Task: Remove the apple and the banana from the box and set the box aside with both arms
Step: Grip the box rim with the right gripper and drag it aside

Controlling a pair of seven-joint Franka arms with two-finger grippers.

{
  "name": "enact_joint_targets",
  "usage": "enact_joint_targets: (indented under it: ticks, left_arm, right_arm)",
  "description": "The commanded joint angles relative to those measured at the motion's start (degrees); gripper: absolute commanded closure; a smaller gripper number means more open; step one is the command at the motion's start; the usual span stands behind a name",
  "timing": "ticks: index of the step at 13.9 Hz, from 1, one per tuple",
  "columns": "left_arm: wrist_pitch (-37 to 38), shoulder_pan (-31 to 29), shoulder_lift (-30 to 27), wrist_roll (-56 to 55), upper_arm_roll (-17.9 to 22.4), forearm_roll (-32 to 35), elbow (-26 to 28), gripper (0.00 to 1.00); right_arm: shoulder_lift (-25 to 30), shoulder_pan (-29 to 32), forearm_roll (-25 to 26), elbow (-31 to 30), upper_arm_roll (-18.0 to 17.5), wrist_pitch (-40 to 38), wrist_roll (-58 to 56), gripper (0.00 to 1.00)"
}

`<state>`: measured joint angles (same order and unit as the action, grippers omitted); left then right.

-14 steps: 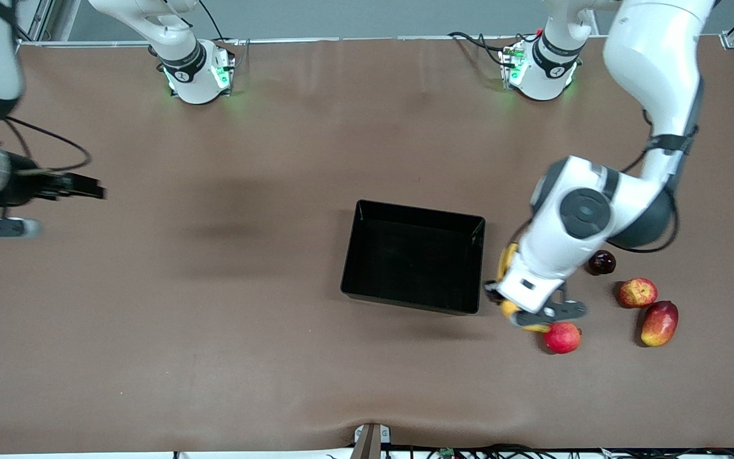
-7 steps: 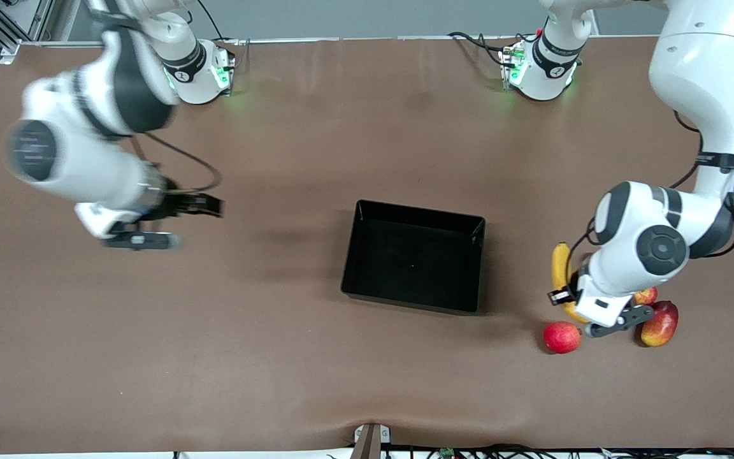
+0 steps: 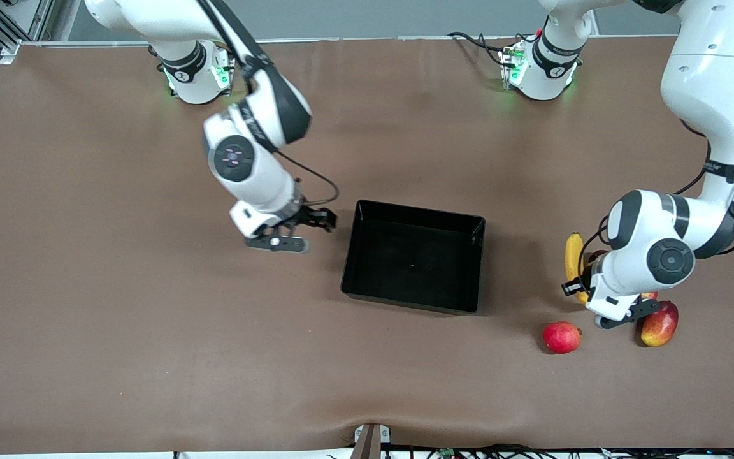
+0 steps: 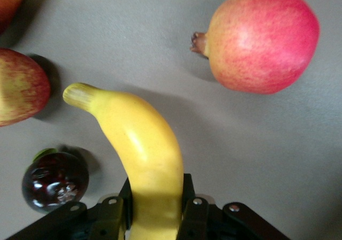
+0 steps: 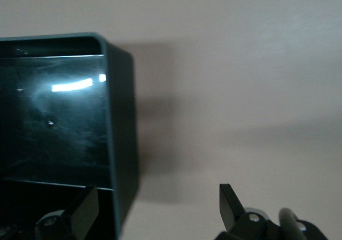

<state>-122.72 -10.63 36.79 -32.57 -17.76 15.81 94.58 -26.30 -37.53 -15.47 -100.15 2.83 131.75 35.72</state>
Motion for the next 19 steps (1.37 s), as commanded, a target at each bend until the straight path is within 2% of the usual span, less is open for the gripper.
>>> enact_joint_targets:
  ticks: [1, 2, 3, 4, 6, 7, 11, 14, 16, 19]
  left_arm:
    - [-1.1, -0.5, 0.2, -0.3, -0.3, 2.8, -0.1, 1.0]
    - [-1.2, -1.2, 0.7, -0.4, -0.3, 2.9, -0.6, 1.0]
    - [-2.1, -1.7, 1.1, -0.5, -0.3, 3.0, -0.9, 1.0]
    - [-3.5, -1.8, 1.1, -0.9, -0.3, 3.0, -0.9, 1.0]
    - [-3.7, -1.8, 0.9, -1.3, -0.3, 2.9, -1.9, 1.0]
    - [-3.7, -1.9, 0.8, -1.6, -0.3, 2.7, -2.3, 1.0]
    - [-5.9, -2.0, 2.7, -5.4, 0.8, 2.7, -4.4, 1.0]
    - [-8.4, -1.8, 4.0, -9.1, 1.3, 2.7, -4.7, 1.0]
    - [-9.6, -1.8, 4.3, -9.4, 2.4, 2.8, -4.7, 1.0]
    - [-11.9, -1.6, 5.4, -8.9, 3.0, 3.2, -5.2, 1.0]
  right_arm:
    - [-5.3, -3.5, -2.3, 3.6, 0.7, 4.9, 5.4, 0.0]
    - [-8.0, -4.5, -2.4, 6.1, 0.8, 5.4, 8.3, 0.0]
    - [-10.5, -5.4, -2.2, 8.4, 0.8, 5.7, 10.2, 0.16]
    - [-12.5, -6.8, -1.2, 10.0, 0.8, 5.8, 10.8, 0.47]
    - [-13.4, -7.1, -0.6, 10.4, 1.0, 6.1, 10.0, 0.85]
    - [-13.3, -7.1, -0.4, 10.4, 1.0, 6.0, 9.8, 1.0]
    - [-11.8, -5.0, -0.5, 10.9, 1.0, 2.9, 9.5, 1.0]
    - [-5.6, -0.5, -0.6, 11.8, 1.1, -9.4, 4.5, 1.0]
    - [-0.3, 5.6, -0.8, 11.7, 1.0, -20.0, -1.7, 1.0]
    - [5.8, 13.5, -0.4, 9.4, 1.3, -28.5, -12.6, 1.0]
